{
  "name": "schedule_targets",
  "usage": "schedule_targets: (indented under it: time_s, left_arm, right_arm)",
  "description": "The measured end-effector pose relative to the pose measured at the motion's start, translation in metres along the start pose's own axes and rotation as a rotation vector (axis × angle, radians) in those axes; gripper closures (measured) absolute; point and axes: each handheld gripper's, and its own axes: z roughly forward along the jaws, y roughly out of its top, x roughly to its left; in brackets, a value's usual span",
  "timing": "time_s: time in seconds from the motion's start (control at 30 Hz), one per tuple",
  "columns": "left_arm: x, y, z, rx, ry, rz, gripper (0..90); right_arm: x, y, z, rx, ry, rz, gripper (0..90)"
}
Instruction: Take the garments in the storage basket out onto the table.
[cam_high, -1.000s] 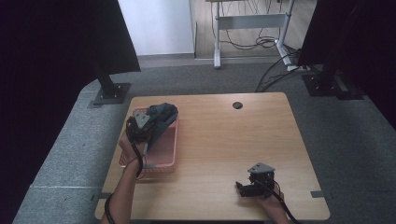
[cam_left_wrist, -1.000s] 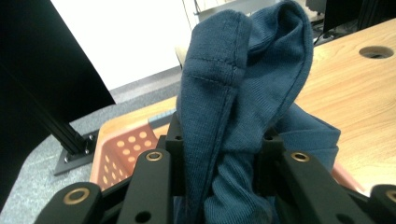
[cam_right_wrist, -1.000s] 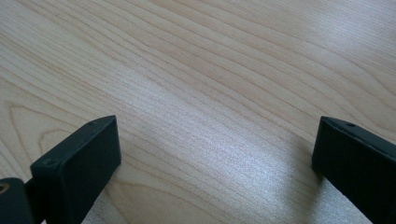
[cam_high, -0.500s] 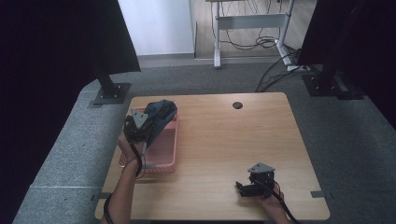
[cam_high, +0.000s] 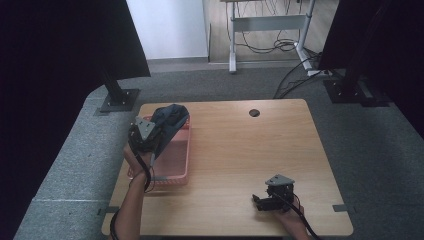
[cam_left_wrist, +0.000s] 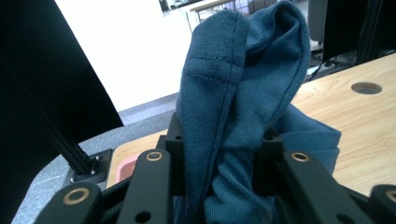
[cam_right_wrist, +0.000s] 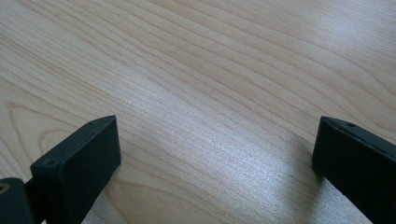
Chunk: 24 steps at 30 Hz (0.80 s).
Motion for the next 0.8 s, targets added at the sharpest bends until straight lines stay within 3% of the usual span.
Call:
schedule_targets:
  time_s: [0.43,0.8]
  left_arm:
    - [-0.007,0.009,-0.021,-0.087,-0.013,-0.010,66.4]
    - [-0.006,0.010,-0.033,-0.130,-0.016,-0.030,66.3]
  right_arm:
    - [0.000,0.000,0.000,0.000,-0.001,-0.002,0.8]
    - [0.000,0.000,0.000,0.000,0.000,-0.001,0.8]
